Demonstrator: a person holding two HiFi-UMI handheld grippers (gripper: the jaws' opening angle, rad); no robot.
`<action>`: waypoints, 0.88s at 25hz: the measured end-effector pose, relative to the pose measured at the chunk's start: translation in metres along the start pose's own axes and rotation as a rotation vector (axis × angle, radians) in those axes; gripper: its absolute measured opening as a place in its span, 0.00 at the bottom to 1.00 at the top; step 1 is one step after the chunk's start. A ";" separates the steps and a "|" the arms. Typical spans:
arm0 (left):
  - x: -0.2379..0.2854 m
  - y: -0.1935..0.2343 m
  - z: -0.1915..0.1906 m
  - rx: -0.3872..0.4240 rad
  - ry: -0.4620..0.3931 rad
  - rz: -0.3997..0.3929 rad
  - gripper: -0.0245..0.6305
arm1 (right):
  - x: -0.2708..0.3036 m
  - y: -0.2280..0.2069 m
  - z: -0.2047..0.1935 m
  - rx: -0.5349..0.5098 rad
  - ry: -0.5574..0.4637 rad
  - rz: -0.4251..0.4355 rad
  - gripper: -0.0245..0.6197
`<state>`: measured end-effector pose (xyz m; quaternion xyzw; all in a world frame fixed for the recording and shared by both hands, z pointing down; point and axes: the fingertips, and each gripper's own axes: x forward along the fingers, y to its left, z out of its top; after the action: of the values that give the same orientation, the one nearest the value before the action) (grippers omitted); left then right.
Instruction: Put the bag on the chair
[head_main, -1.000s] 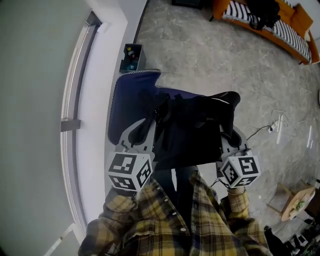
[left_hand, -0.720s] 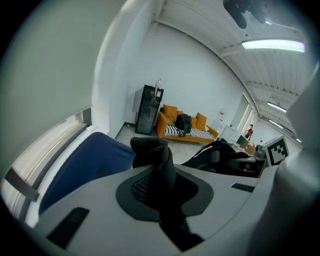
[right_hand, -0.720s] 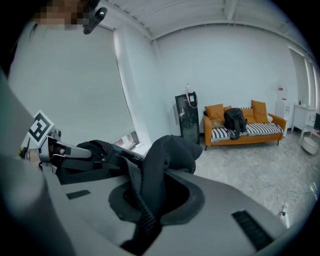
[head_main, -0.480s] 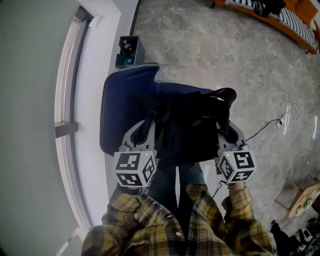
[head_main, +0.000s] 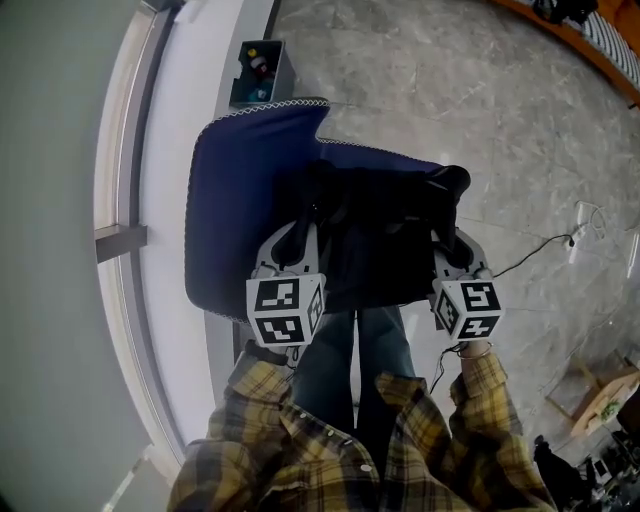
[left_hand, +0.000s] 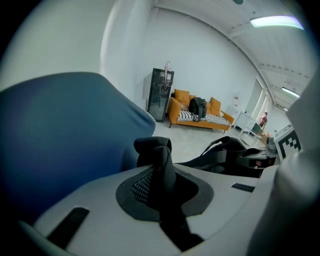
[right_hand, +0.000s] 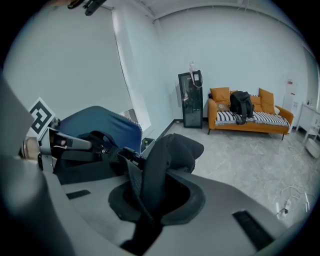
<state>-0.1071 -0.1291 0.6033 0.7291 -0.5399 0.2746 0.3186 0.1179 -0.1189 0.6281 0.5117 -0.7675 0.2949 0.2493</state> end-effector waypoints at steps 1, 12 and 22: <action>0.004 0.003 -0.005 -0.009 0.003 0.003 0.12 | 0.005 0.000 -0.005 -0.007 0.009 -0.001 0.10; 0.043 0.012 -0.056 -0.057 0.052 0.032 0.12 | 0.035 -0.010 -0.049 -0.085 0.078 -0.040 0.10; 0.070 0.020 -0.071 -0.099 0.039 0.054 0.12 | 0.051 -0.016 -0.069 -0.193 0.124 -0.070 0.13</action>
<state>-0.1114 -0.1227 0.7048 0.6921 -0.5660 0.2703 0.3572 0.1208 -0.1077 0.7149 0.4926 -0.7571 0.2420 0.3543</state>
